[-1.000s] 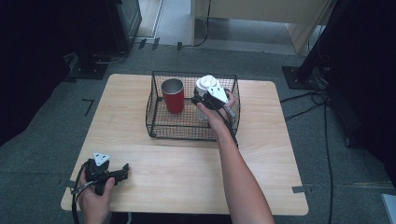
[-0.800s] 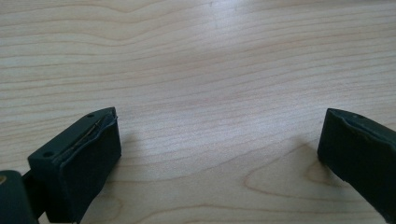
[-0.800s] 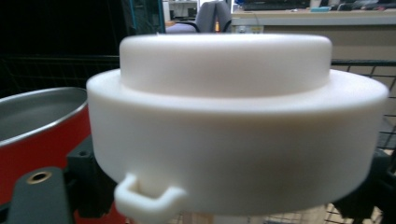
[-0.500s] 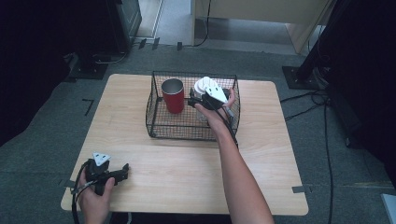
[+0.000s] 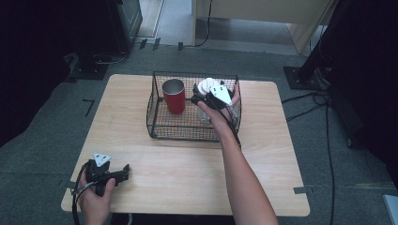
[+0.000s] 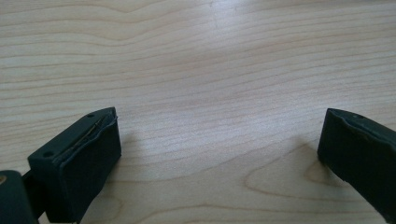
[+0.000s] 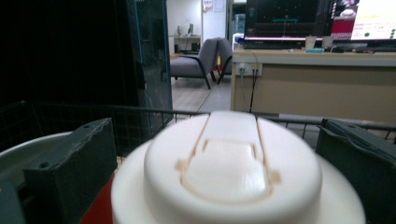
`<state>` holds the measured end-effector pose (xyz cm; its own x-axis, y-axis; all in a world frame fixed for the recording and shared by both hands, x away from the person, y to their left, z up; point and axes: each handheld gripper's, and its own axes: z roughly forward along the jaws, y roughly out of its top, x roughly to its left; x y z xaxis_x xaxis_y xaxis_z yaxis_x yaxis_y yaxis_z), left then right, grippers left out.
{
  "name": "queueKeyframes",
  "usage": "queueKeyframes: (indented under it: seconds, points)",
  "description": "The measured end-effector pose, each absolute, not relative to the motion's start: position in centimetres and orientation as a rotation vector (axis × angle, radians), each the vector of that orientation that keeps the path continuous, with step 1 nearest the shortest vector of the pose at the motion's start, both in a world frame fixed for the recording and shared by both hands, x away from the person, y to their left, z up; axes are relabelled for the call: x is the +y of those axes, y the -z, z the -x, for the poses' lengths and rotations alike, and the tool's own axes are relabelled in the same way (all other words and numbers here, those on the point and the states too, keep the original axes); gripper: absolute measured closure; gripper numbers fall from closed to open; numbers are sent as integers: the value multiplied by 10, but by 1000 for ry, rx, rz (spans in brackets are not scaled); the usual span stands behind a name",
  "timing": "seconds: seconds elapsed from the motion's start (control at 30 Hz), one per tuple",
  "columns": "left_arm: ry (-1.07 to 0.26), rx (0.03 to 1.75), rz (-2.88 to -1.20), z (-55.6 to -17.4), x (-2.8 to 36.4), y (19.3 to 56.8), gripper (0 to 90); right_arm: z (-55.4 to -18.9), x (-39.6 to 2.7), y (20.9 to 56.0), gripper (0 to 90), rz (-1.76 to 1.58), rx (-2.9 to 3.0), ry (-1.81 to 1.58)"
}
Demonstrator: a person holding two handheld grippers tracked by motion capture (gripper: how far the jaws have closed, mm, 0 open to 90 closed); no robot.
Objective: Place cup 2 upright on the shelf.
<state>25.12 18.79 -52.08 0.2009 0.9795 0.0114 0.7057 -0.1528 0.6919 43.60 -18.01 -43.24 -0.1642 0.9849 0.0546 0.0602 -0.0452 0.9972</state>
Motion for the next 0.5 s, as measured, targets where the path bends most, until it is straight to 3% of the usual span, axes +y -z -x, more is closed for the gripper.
queueKeyframes:
  seconds: [0.5]
  points:
    - [-640, 1564, -1927, -251, 188, 521, 0, -416, -185, 395, 0, -1121, 1276, -1447]
